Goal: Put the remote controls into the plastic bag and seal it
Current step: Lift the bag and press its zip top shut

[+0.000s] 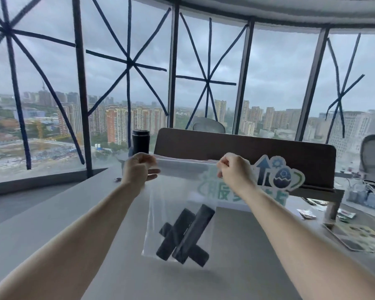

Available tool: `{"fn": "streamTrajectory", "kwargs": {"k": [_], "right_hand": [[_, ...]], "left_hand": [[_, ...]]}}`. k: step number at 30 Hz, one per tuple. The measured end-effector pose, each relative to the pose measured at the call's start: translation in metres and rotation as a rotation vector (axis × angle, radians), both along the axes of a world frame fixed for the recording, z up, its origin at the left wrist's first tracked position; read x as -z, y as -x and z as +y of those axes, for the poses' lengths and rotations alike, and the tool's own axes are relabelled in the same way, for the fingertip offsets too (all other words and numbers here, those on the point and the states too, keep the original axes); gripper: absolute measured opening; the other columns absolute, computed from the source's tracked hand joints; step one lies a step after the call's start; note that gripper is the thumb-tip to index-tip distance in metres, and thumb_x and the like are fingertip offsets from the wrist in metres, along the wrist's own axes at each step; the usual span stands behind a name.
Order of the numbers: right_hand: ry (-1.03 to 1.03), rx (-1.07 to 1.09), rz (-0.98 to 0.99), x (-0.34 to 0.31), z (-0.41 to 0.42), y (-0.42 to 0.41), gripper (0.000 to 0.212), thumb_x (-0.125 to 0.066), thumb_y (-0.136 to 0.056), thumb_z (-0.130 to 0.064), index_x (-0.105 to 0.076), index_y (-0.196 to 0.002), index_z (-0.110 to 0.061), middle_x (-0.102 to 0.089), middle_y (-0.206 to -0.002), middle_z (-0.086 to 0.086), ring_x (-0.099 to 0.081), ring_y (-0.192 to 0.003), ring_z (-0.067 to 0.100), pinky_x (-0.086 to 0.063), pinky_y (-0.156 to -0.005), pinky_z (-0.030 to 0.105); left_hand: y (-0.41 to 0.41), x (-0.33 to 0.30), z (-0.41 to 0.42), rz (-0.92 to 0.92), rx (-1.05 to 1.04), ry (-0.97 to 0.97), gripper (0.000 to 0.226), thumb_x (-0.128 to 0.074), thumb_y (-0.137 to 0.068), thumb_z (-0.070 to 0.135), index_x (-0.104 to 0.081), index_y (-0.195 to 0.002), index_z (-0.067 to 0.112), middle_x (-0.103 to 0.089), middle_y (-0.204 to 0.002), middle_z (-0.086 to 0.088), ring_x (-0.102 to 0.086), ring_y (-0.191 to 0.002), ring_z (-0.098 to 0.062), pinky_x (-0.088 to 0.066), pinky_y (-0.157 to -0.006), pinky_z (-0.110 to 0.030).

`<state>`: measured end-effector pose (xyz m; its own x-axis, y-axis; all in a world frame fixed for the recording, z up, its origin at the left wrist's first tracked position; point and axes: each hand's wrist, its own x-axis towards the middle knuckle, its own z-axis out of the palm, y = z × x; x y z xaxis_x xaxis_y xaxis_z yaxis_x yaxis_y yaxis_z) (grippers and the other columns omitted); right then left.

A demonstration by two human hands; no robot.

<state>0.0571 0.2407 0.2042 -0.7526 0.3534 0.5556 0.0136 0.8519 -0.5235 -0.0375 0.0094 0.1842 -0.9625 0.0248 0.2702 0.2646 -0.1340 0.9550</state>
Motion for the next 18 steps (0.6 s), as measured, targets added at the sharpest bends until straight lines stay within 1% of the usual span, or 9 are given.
{"fn": "streamTrajectory", "kwargs": {"k": [3,5,7,9,11,13,15,16,18], "right_hand": [[0.047,-0.082,0.117,-0.006,-0.020,0.047,0.019,-0.056,-0.093,-0.018,-0.065,-0.076,-0.019,-0.072,-0.067,-0.009,-0.067,-0.067,0.010,-0.057,-0.069,0.037],[0.063,-0.119,0.153,0.003,-0.030,0.070,0.017,-0.059,-0.091,-0.018,-0.067,-0.076,-0.020,-0.072,-0.070,-0.010,-0.067,-0.071,0.013,-0.058,-0.069,0.037],[0.106,-0.154,0.126,0.025,-0.038,0.086,0.015,-0.060,-0.088,-0.021,-0.067,-0.074,-0.021,-0.073,-0.071,-0.010,-0.067,-0.072,0.014,-0.058,-0.066,0.039],[0.118,-0.166,0.049,0.058,-0.044,0.096,0.013,-0.059,-0.085,-0.023,-0.066,-0.074,-0.022,-0.073,-0.073,-0.008,-0.066,-0.073,0.017,-0.056,-0.066,0.037],[0.091,-0.170,-0.055,0.090,-0.050,0.098,0.014,-0.060,-0.085,-0.025,-0.067,-0.074,-0.020,-0.073,-0.073,-0.006,-0.066,-0.072,0.019,-0.051,-0.062,0.032],[0.083,-0.207,-0.180,0.119,-0.057,0.093,0.015,-0.063,-0.084,-0.025,-0.069,-0.073,-0.018,-0.069,-0.067,-0.006,-0.062,-0.064,0.017,-0.046,-0.058,0.028],[0.112,-0.299,-0.323,0.140,-0.063,0.081,0.012,-0.066,-0.081,-0.024,-0.070,-0.071,-0.020,-0.067,-0.064,-0.006,-0.056,-0.053,0.011,-0.049,-0.059,0.029],[0.135,-0.352,-0.391,0.147,-0.066,0.074,0.009,-0.067,-0.079,-0.023,-0.069,-0.070,-0.021,-0.067,-0.065,-0.006,-0.053,-0.048,0.007,-0.050,-0.059,0.029],[0.209,-0.425,-0.515,0.152,-0.070,0.056,0.003,-0.070,-0.078,-0.022,-0.070,-0.076,-0.023,-0.070,-0.070,-0.005,-0.050,-0.041,0.005,-0.050,-0.052,0.026]], "left_hand": [[0.047,-0.009,-0.019,0.010,-0.059,-0.053,0.022,-0.050,-0.087,-0.006,-0.062,-0.077,0.009,-0.065,-0.080,-0.012,-0.067,-0.061,-0.020,-0.058,-0.052,-0.022],[0.072,-0.005,-0.032,0.018,-0.088,-0.073,0.017,-0.054,-0.087,-0.004,-0.063,-0.079,0.007,-0.066,-0.078,-0.013,-0.067,-0.068,-0.022,-0.060,-0.059,-0.023],[0.092,0.011,-0.043,0.010,-0.111,-0.070,0.011,-0.059,-0.086,0.001,-0.064,-0.078,0.008,-0.067,-0.077,-0.014,-0.068,-0.075,-0.026,-0.060,-0.070,-0.028],[0.105,0.039,-0.052,-0.026,-0.123,-0.059,0.011,-0.061,-0.085,0.003,-0.065,-0.076,0.007,-0.067,-0.076,-0.015,-0.068,-0.078,-0.029,-0.057,-0.079,-0.036],[0.110,0.072,-0.059,-0.090,-0.135,-0.047,0.012,-0.059,-0.086,0.004,-0.066,-0.076,0.005,-0.066,-0.075,-0.017,-0.066,-0.075,-0.028,-0.055,-0.081,-0.038],[0.106,0.105,-0.065,-0.143,-0.146,-0.053,0.016,-0.056,-0.088,0.009,-0.064,-0.075,0.004,-0.065,-0.074,-0.016,-0.065,-0.071,-0.025,-0.056,-0.075,-0.034],[0.094,0.133,-0.073,-0.184,-0.156,-0.070,0.022,-0.053,-0.091,0.015,-0.063,-0.074,0.004,-0.061,-0.073,-0.015,-0.062,-0.066,-0.023,-0.055,-0.066,-0.027],[0.088,0.144,-0.077,-0.192,-0.165,-0.068,0.024,-0.052,-0.091,0.018,-0.063,-0.074,0.004,-0.060,-0.071,-0.015,-0.060,-0.064,-0.022,-0.055,-0.064,-0.027],[0.076,0.158,-0.084,-0.218,-0.189,-0.002,0.023,-0.054,-0.089,0.020,-0.065,-0.074,0.007,-0.058,-0.068,-0.014,-0.056,-0.064,-0.024,-0.052,-0.065,-0.030]]}}
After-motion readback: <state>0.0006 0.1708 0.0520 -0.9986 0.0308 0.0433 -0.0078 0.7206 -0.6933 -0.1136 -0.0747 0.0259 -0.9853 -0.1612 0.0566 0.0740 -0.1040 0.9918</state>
